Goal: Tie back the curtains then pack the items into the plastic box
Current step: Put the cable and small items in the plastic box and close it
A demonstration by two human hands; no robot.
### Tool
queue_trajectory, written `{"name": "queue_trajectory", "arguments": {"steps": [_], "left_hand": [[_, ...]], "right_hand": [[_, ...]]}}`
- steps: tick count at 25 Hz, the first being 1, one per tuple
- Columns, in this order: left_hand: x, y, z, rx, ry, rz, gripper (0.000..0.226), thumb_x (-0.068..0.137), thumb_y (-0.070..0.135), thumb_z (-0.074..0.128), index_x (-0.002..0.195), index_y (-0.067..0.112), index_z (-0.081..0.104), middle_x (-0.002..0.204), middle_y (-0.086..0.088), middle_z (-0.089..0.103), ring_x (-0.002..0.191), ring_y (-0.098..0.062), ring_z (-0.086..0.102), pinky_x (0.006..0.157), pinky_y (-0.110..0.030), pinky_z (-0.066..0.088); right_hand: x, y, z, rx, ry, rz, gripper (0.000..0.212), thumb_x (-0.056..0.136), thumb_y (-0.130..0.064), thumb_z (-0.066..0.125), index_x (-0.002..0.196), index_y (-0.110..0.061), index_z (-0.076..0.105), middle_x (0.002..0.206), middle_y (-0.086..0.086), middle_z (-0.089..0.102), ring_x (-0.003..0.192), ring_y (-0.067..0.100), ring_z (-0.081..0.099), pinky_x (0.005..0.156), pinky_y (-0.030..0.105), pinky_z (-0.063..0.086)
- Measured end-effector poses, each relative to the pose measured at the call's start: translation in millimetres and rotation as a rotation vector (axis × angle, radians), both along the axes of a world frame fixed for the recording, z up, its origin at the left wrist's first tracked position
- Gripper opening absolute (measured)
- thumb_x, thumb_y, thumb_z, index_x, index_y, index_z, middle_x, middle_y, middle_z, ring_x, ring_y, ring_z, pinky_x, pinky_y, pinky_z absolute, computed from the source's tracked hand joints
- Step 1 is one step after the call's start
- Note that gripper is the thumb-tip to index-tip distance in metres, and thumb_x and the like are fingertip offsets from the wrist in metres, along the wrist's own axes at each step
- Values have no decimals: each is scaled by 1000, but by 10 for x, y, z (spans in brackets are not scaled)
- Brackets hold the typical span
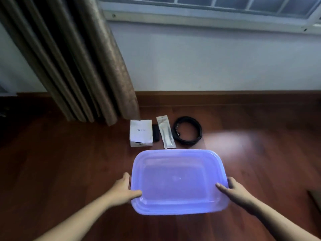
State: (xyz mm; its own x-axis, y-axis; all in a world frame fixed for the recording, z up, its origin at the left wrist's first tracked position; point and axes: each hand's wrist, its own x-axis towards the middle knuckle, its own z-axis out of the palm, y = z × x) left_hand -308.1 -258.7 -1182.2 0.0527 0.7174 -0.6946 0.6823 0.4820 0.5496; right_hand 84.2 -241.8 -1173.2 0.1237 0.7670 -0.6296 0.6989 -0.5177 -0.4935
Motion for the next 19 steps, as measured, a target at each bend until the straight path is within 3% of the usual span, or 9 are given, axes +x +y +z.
{"name": "queue_trajectory", "arguments": {"steps": [3,5,8,9,10,12,13,16,19], "left_hand": [[338,56,-95,5,54,-7,49,68,38,70,95,12,39,84,1,58,71,-14,58,53,-23,42],[460,97,-139,-19,148,0,53,67,42,70,98,12,40,92,-1,57,75,-14,57,51,-23,40],[505,193,-117,-128,264,32,62,64,43,70,107,8,42,93,-3,60,68,-13,62,52,-22,45],[533,214,-87,-142,296,9,66,64,42,70,112,7,42,98,-5,60,72,-14,64,56,-22,47],[548,231,-56,-123,336,-35,73,64,41,70,121,6,40,112,-9,58,88,-18,64,68,-24,50],[606,289,31,-10,398,-47,93,72,43,67,144,7,21,147,-16,31,132,-30,38,102,-34,40],[658,333,85,65,395,15,96,78,46,64,149,8,12,154,-16,20,140,-33,24,110,-38,31],[694,568,106,334,397,130,80,88,46,56,148,8,18,147,-17,28,136,-36,25,109,-39,26],[567,801,-62,376,413,48,66,91,45,51,143,11,31,140,-18,38,129,-37,34,105,-40,31]], "right_hand": [[313,63,-208,-30,22,0,33,84,-40,66,99,-13,54,100,1,63,90,16,62,81,36,54],[446,139,-310,-46,70,42,37,80,-44,69,97,-16,52,99,-1,63,84,12,62,74,32,54],[500,218,-379,-60,244,38,51,79,-44,70,117,-23,44,112,-13,59,97,7,63,77,30,54],[484,223,-374,-57,289,27,57,80,-43,69,126,-25,39,116,-15,58,101,6,62,81,30,53],[425,215,-342,-47,312,14,61,82,-44,67,131,-26,36,119,-15,57,103,6,61,85,31,52],[285,202,-276,-9,299,-10,65,85,-51,58,138,-24,32,123,-11,56,107,11,58,91,30,46],[232,204,-260,19,269,-9,65,88,-51,55,140,-22,30,126,-8,54,109,14,56,91,29,43],[147,246,-327,155,193,18,64,91,-45,51,143,-18,25,127,-2,53,112,20,54,87,26,38],[124,309,-509,266,183,13,60,90,-48,51,140,-21,29,123,-3,56,99,13,52,82,26,38]]}}
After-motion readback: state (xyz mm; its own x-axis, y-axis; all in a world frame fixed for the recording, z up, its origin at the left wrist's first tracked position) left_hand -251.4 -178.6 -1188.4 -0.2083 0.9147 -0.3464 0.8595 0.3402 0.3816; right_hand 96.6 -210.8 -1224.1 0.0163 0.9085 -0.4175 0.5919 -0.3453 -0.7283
